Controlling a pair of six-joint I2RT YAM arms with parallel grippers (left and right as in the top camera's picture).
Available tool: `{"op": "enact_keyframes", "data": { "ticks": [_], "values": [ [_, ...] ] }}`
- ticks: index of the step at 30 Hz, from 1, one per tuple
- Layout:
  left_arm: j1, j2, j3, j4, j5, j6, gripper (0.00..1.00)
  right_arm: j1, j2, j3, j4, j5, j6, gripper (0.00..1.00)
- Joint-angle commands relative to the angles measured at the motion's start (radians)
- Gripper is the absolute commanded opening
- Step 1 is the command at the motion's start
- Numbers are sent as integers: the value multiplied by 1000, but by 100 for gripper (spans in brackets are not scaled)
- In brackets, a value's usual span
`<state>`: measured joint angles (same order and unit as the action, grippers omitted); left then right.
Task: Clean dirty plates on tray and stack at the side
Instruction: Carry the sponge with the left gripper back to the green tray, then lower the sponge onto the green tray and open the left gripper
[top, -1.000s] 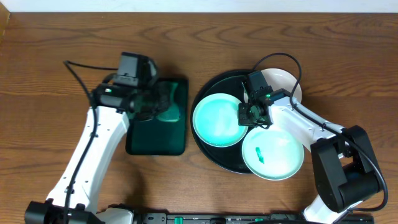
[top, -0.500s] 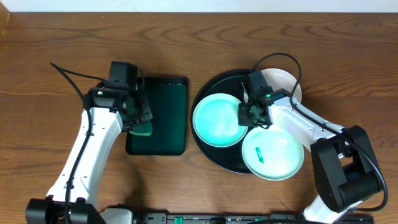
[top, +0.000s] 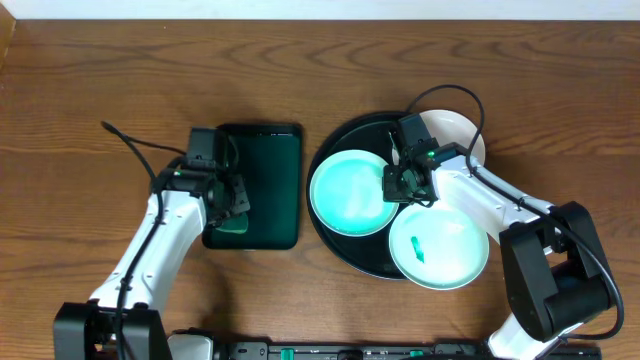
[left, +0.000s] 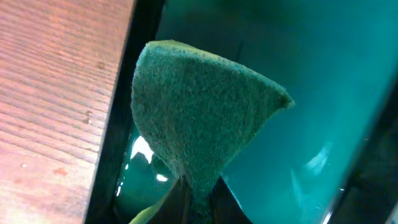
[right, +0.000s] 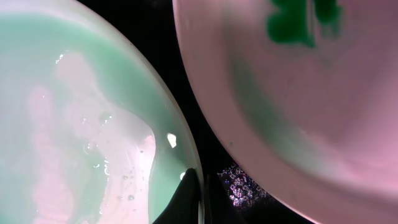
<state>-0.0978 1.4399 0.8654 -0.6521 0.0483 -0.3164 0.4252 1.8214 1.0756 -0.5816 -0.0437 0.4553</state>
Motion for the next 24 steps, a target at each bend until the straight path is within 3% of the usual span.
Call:
{"op": "enact_keyframes", "data": {
  "ticks": [1,24],
  "values": [
    [5,4,-31,27,-15,10,7,16,-16,-6,3,-13,-8,1],
    [0,4,-63,72,31,35,7,16,-16,-6,3,-13,-8,1]
  ]
}}
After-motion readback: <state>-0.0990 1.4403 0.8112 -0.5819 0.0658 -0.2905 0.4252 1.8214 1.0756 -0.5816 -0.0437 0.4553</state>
